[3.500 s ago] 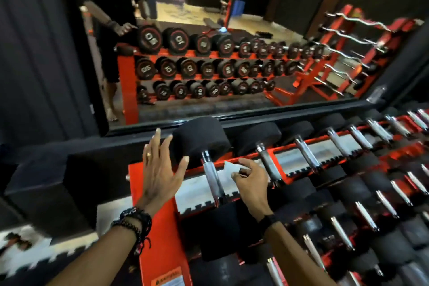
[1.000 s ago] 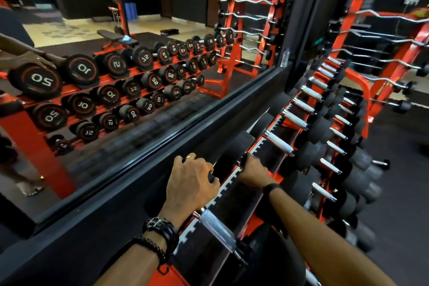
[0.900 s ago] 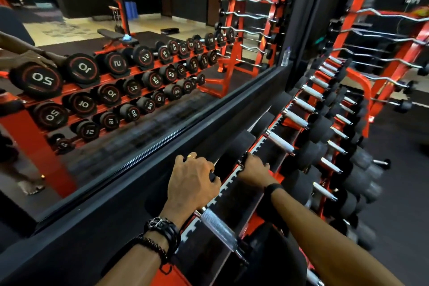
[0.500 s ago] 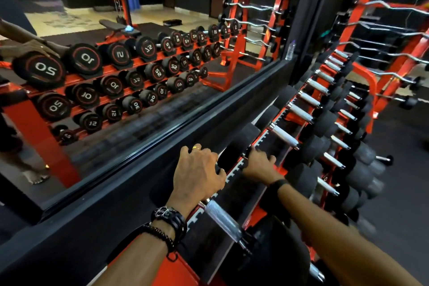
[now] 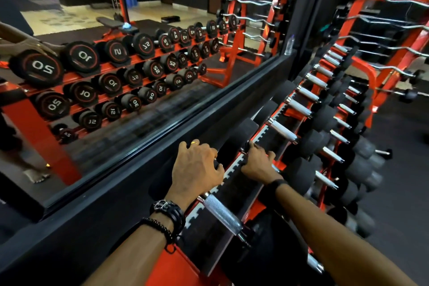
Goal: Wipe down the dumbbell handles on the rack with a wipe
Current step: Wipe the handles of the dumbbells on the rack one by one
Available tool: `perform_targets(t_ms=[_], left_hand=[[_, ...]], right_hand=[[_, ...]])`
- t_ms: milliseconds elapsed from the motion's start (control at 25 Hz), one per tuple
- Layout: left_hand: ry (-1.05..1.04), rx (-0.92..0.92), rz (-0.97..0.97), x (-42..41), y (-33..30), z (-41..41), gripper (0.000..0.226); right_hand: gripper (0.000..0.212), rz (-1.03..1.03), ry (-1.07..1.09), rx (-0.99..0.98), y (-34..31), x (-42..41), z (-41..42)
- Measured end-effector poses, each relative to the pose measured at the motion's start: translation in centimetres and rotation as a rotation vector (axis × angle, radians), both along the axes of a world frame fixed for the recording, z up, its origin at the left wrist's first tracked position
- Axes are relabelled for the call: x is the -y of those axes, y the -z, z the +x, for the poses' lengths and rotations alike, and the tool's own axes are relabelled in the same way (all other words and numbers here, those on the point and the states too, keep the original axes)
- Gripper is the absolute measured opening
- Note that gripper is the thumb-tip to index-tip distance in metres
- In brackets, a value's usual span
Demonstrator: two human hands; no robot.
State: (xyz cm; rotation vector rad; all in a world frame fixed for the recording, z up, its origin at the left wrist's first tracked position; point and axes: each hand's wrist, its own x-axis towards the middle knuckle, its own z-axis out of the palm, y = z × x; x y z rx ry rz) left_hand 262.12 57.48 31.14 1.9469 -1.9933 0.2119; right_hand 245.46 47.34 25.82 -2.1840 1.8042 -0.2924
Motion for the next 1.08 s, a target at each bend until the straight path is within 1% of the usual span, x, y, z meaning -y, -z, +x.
perform_targets(t_ms=[80, 120, 160, 200, 240, 280, 320, 360, 400, 440, 480, 520, 560, 600, 640, 680, 720, 760, 840, 920, 1000, 1080], left_hand=[[-0.005, -0.005, -0.007, -0.2, -0.2, -0.1, 0.034], [-0.009, -0.008, -0.014, -0.3, -0.2, -0.1, 0.034], [-0.011, -0.013, -0.020, -0.3, -0.2, -0.1, 0.034], [-0.010, -0.015, -0.025, -0.3, -0.1, -0.1, 0.034], [-0.009, -0.015, -0.029, -0.3, -0.1, -0.1, 0.034], [-0.008, -0.013, -0.031, -0.2, -0.1, -0.1, 0.034], [-0.008, -0.009, -0.028, -0.2, -0.2, -0.2, 0.035], [-0.006, -0.006, -0.023, -0.2, -0.2, -0.2, 0.035], [-0.006, -0.004, -0.017, -0.2, -0.3, -0.2, 0.035], [-0.006, -0.002, -0.010, -0.4, -0.4, -0.2, 0.035], [-0.008, -0.002, -0.006, -0.4, -0.5, -0.3, 0.035], [-0.010, -0.003, -0.003, -0.5, -0.6, -0.3, 0.035], [-0.010, -0.005, -0.004, -0.6, -0.7, -0.4, 0.035], [-0.008, -0.010, -0.008, -0.6, -0.8, -0.4, 0.035], [-0.007, -0.014, -0.012, -0.6, -0.8, -0.4, 0.036], [-0.006, -0.017, -0.015, -0.5, -0.9, -0.3, 0.037], [-0.006, -0.019, -0.019, -0.5, -0.9, -0.3, 0.037], [-0.007, -0.022, -0.021, -0.6, -0.8, -0.2, 0.037], [-0.007, -0.038, -0.032, -0.7, -0.7, -0.2, 0.037], [-0.008, -0.052, -0.046, -0.8, -0.8, -0.3, 0.037], [-0.008, -0.055, -0.043, -0.8, -0.9, -0.3, 0.037], [-0.016, -0.040, -0.032, -0.7, -0.8, -0.3, 0.037]], right_hand=[[0.039, 0.169, 0.110, 0.228, -2.1, 1.7, -0.6], [0.036, 0.209, 0.132, 0.254, -2.5, 2.0, -0.8], [0.039, 0.206, 0.111, 0.216, -2.7, 1.7, -0.8], [0.047, 0.172, 0.074, 0.121, -2.4, 1.0, -0.5], [0.060, 0.108, 0.039, 0.029, -1.6, -0.2, -0.1], [0.071, 0.059, 0.010, -0.011, -0.9, -0.9, 0.1], [0.075, 0.033, 0.012, -0.003, -0.5, -0.7, 0.1], [0.069, 0.036, 0.025, 0.056, -0.5, 0.3, -0.2], [0.059, 0.114, 0.040, 0.190, -0.9, 1.6, -0.6], [0.056, 0.243, 0.051, 0.348, -1.3, 2.7, -1.1], [0.056, 0.369, 0.056, 0.464, -1.5, 3.7, -1.5], [0.058, 0.457, 0.046, 0.521, -1.7, 4.2, -1.7], [0.059, 0.464, 0.046, 0.504, -1.6, 4.3, -1.6], [0.061, 0.394, 0.073, 0.422, -1.0, 4.3, -1.3], [0.060, 0.289, 0.099, 0.321, -0.4, 4.1, -1.2], [0.054, 0.187, 0.121, 0.233, -0.2, 3.8, -1.0], [0.046, 0.100, 0.116, 0.186, 0.2, 3.4, -1.0], [0.037, 0.029, 0.080, 0.193, 0.5, 3.1, -1.2], [0.022, -0.099, -0.016, 0.295, 0.8, 2.5, -1.7], [0.022, -0.185, -0.048, 0.396, 0.9, 2.3, -2.3], [0.021, -0.174, 0.007, 0.526, 0.5, 2.2, -2.6], [0.026, -0.144, 0.069, 0.565, -0.1, 2.2, -2.9]])
